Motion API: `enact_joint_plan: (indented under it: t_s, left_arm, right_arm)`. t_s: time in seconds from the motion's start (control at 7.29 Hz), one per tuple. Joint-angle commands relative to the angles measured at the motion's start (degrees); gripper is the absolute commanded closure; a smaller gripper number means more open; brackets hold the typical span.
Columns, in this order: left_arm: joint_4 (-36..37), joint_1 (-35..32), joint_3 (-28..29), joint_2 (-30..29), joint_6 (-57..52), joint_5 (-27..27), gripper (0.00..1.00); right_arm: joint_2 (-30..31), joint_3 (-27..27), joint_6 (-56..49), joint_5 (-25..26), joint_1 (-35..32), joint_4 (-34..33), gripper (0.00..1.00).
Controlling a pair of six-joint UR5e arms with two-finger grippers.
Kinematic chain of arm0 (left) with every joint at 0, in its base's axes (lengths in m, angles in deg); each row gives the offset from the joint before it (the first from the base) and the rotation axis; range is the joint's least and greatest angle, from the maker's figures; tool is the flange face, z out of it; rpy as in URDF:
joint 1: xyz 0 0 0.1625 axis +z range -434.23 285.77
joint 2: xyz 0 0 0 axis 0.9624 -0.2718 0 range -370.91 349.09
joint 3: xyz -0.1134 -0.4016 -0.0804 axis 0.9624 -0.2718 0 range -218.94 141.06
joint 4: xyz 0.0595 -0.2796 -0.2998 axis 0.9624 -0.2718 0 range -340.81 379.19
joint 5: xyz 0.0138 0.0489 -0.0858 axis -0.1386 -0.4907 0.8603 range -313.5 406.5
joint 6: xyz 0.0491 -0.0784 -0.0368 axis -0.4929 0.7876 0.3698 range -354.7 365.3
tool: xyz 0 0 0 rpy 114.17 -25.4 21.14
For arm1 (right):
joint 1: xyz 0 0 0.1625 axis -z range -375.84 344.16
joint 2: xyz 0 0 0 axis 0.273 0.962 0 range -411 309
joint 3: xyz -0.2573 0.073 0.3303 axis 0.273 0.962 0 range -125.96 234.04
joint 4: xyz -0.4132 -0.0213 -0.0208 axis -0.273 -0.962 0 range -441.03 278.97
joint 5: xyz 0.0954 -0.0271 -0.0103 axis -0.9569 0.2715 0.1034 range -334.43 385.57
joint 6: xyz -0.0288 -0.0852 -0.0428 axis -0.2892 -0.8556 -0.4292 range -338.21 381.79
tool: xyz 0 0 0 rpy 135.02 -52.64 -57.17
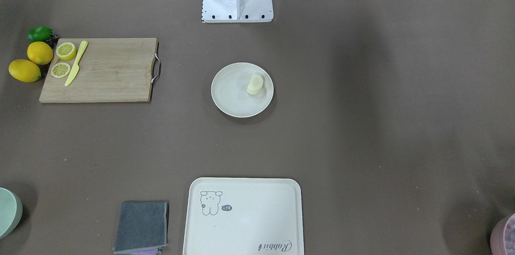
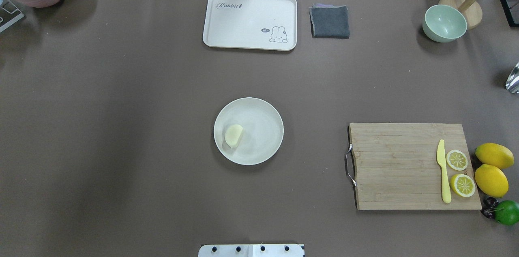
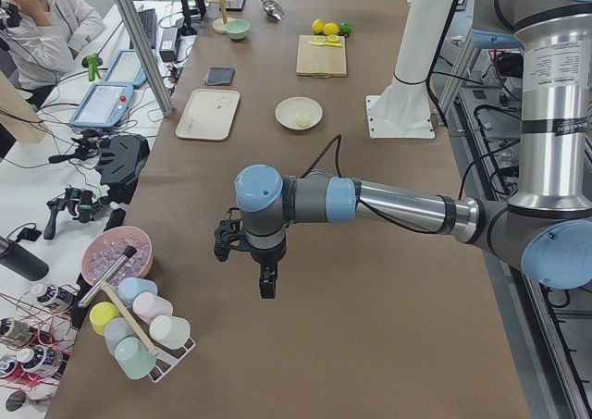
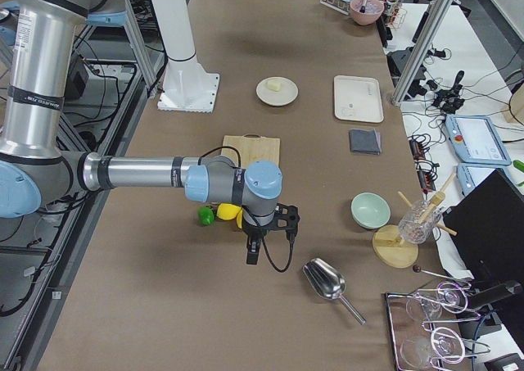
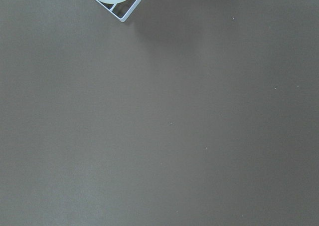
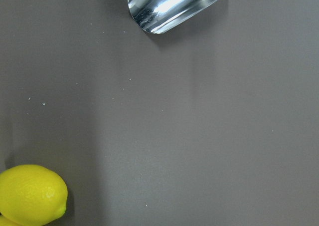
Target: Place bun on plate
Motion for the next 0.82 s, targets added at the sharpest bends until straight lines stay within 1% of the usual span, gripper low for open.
enact_joint_plan:
  t_s: [0.0, 0.41, 0.69]
  left_arm:
    - [-0.4, 0.3, 1.3, 0.1, 0.2, -0.2, 0.02]
    - [-0.5, 1.6, 1.6, 0.5, 0.2, -0.1, 0.02]
    - [-0.5, 1.6, 1.6, 0.5, 0.2, 0.0, 0.02]
  right_arm:
    - [0.1, 0.1, 0.0, 0.0, 0.0, 0.0, 0.0]
    - [0.2, 0.0, 0.0, -0.1, 0.0, 0.0, 0.0]
    - [0.1, 0.0, 0.0, -1.4, 0.0, 0.0, 0.0]
